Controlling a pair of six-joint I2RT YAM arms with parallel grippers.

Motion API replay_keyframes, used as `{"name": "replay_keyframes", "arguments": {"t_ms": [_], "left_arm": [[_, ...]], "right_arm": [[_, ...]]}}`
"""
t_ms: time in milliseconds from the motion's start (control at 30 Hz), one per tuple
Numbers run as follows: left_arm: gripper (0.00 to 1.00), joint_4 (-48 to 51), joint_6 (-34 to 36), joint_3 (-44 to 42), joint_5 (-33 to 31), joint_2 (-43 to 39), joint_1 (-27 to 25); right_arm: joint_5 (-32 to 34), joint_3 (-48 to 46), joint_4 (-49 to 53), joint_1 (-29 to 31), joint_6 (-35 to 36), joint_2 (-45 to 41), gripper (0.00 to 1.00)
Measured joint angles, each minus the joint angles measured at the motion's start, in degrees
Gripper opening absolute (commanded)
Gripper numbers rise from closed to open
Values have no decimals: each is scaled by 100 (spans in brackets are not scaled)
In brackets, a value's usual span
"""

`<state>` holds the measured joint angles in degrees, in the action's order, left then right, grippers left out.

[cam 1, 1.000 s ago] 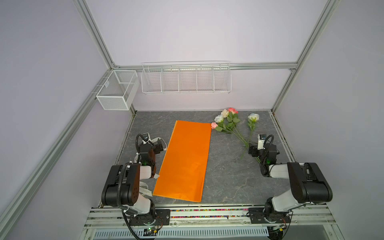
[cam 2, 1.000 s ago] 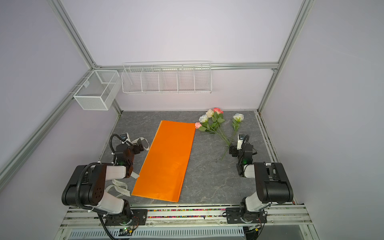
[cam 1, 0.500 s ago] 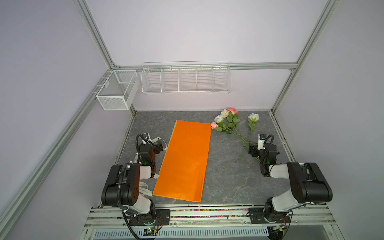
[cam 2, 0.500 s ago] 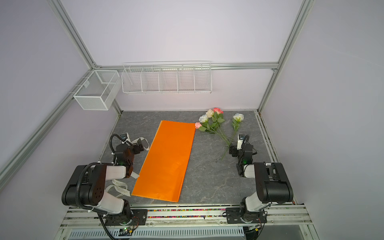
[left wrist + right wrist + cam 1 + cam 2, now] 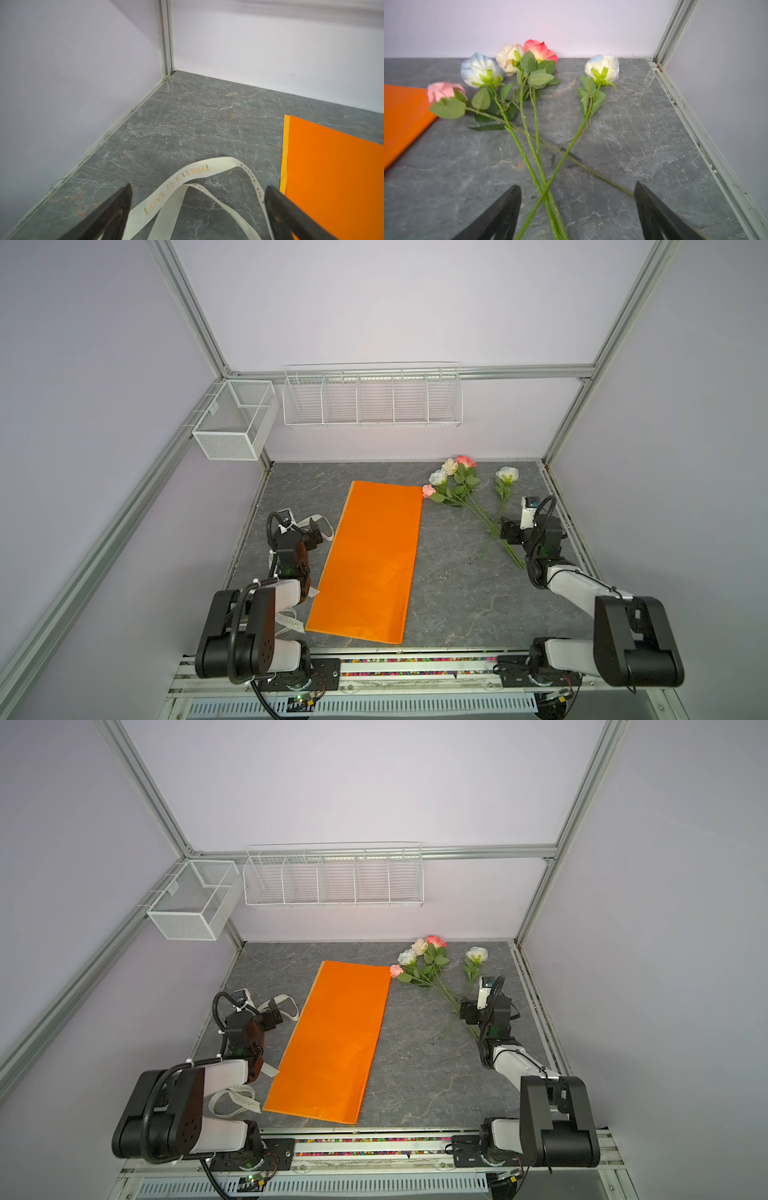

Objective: Tie the bouquet of fake flowers

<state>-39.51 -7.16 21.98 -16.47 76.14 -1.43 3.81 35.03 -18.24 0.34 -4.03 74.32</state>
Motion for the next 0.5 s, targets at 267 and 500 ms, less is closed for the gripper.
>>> {"name": "replay_keyframes", "arguments": {"t_ms": [267,500], "left_arm": [[99,2645,-1296,1309,404,-1453,42],[95,3276,-2087,1307,2771,-872,39]], "right_arm": [[-1886,1770,2114,452,-1598,299,89],[-2330,1823,2516,2203,-2699,1469,84]]}}
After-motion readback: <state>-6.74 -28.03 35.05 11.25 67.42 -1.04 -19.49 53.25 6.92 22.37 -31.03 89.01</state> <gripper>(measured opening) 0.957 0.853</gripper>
